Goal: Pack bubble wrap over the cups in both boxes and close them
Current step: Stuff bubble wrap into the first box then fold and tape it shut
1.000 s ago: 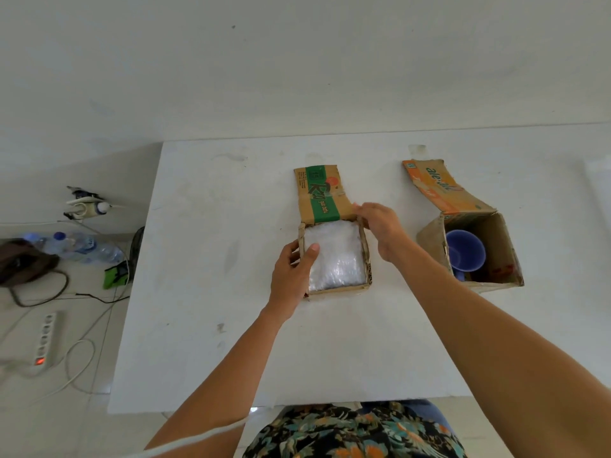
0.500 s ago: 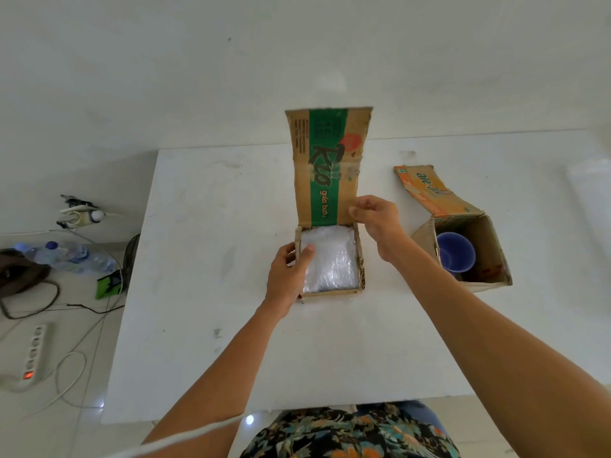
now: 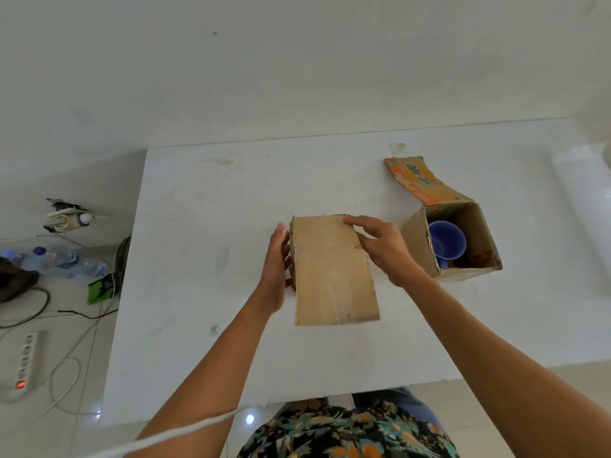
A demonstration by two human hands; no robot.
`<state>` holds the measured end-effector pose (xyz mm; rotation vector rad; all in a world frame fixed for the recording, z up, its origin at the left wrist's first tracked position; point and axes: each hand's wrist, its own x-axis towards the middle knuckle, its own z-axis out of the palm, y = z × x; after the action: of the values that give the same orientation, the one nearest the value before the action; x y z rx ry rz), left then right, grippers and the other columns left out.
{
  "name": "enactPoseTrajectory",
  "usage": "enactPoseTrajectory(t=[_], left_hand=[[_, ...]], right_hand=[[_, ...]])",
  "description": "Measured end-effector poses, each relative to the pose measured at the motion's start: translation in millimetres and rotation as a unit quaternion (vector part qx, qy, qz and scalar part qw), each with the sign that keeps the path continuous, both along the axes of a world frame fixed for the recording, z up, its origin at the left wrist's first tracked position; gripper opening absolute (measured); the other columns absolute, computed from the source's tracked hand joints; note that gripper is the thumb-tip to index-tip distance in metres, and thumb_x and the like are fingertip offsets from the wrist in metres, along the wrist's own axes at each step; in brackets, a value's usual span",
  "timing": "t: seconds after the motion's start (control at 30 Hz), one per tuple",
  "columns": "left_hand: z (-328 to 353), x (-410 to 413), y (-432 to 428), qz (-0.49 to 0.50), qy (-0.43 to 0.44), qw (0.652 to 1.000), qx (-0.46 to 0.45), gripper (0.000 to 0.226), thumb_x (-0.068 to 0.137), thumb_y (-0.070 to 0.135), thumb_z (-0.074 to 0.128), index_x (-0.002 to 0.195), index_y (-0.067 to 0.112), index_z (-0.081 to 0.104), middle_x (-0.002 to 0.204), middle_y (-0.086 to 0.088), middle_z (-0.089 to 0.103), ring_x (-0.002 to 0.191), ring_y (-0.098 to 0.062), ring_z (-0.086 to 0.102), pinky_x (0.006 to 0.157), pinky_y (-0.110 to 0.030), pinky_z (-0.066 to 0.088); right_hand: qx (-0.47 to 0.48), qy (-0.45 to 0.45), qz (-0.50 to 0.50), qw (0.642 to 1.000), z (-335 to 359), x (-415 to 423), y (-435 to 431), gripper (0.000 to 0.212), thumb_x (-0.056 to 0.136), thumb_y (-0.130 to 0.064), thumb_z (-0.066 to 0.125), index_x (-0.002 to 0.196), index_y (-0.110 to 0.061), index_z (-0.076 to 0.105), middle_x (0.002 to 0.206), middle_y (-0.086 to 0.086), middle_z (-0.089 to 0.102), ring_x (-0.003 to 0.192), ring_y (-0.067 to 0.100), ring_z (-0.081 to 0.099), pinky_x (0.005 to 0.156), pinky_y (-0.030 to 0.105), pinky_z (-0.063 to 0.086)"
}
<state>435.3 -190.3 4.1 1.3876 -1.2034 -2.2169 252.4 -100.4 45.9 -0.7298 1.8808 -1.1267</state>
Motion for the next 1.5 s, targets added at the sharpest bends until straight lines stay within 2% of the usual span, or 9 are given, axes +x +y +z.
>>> enactPoseTrajectory(t=[0.17,0.27,0.4,0.53,0.7,0.9,1.1,1.33,1.5], left_hand=[[5.3,-0.5,7.0,-0.021,0.016,0.999,-0.038,0.057,0.079,0.063,0.056,0.127,0.032,0.059,0.112,0.002,0.07,0.088,-0.011,0.068,0.067,-0.026,0.053],[1.2,2.7,13.5,-0.014,0.002,1.0,-0.024,0.049,0.083,0.054,0.061,0.127,0.032,0.059,0.117,0.004,0.07,0.103,-0.017,0.068,0.08,-0.035,0.055],[-3.1,8.9,23.1,-0.007,-0.018,1.0,-0.014,0.043,0.091,0.049,0.057,0.129,0.029,0.056,0.115,0.005,0.07,0.102,-0.014,0.068,0.078,-0.033,0.054],[-4.7,13.5,28.3,0.004,-0.018,0.999,-0.032,0.049,0.089,0.046,0.061,0.132,0.023,0.056,0.117,0.001,0.07,0.101,-0.015,0.069,0.077,-0.03,0.056],[-4.2,12.9,31.4,0.015,-0.016,0.999,-0.048,0.048,0.088,0.044,0.063,0.131,0.024,0.056,0.116,0.003,0.07,0.098,-0.012,0.07,0.068,-0.023,0.056],[-3.2,5.2,41.7,0.041,0.0,0.999,-0.015,0.06,0.081,0.056,0.061,0.134,0.032,0.05,0.124,0.006,0.065,0.109,-0.012,0.065,0.075,-0.027,0.054],[9.3,-6.2,19.8,0.013,-0.073,0.997,0.029,0.072,0.071,0.059,0.071,0.131,0.029,0.043,0.117,0.0,0.065,0.101,-0.022,0.066,0.08,-0.042,0.053],[22.4,-19.3,0.3,0.02,-0.116,0.992,0.055,0.039,0.08,0.057,0.064,0.106,0.028,0.062,0.106,-0.005,0.071,0.098,-0.028,0.067,0.088,-0.048,0.054],[21.7,-24.5,-5.6,0.057,-0.109,0.989,0.086,0.051,0.065,0.055,0.076,0.106,0.026,0.069,0.103,-0.006,0.075,0.094,-0.029,0.071,0.088,-0.053,0.055]], right_hand=[[0.027,0.023,0.009,0.999,-13.7,4.0,8.4,0.037,0.093,-0.011,0.057,0.123,-0.033,0.062,0.14,-0.004,0.05,0.123,0.012,0.046,0.087,0.023,0.046],[0.031,-0.027,0.005,0.999,-19.0,7.9,13.3,0.043,0.095,-0.007,0.053,0.125,-0.038,0.059,0.123,0.004,0.058,0.099,0.016,0.058,0.087,0.033,0.052],[0.048,-0.064,0.017,0.997,-23.1,10.3,16.3,0.046,0.098,-0.005,0.043,0.13,-0.036,0.056,0.14,-0.004,0.05,0.119,0.021,0.052,0.098,0.043,0.049],[0.073,-0.126,0.016,0.989,-15.3,9.8,16.3,0.048,0.097,-0.01,0.038,0.133,-0.037,0.053,0.123,0.004,0.053,0.116,0.031,0.052,0.093,0.056,0.05],[0.069,-0.106,0.085,0.988,-19.7,14.7,25.7,0.064,0.089,-0.031,0.063,0.142,-0.049,0.032,0.131,-0.004,0.047,0.109,0.023,0.057,0.079,0.048,0.059],[0.046,-0.012,0.1,0.994,-24.6,9.7,22.7,0.074,0.082,-0.033,0.072,0.145,-0.04,0.032,0.144,-0.003,0.042,0.117,0.021,0.056,0.092,0.042,0.054],[0.048,-0.057,0.089,0.993,-13.8,-3.1,7.9,0.078,0.081,-0.032,0.072,0.147,-0.032,0.031,0.139,0.004,0.046,0.112,0.024,0.057,0.084,0.043,0.058],[0.032,-0.089,0.022,0.995,-5.2,-3.2,8.6,0.081,0.077,-0.05,0.071,0.143,-0.034,0.028,0.132,0.005,0.049,0.113,0.022,0.057,0.091,0.047,0.054],[0.057,-0.186,-0.078,0.978,-2.3,30.9,69.0,0.064,0.072,-0.057,0.064,0.121,-0.018,0.051,0.12,0.009,0.06,0.103,0.023,0.062,0.089,0.044,0.052]])
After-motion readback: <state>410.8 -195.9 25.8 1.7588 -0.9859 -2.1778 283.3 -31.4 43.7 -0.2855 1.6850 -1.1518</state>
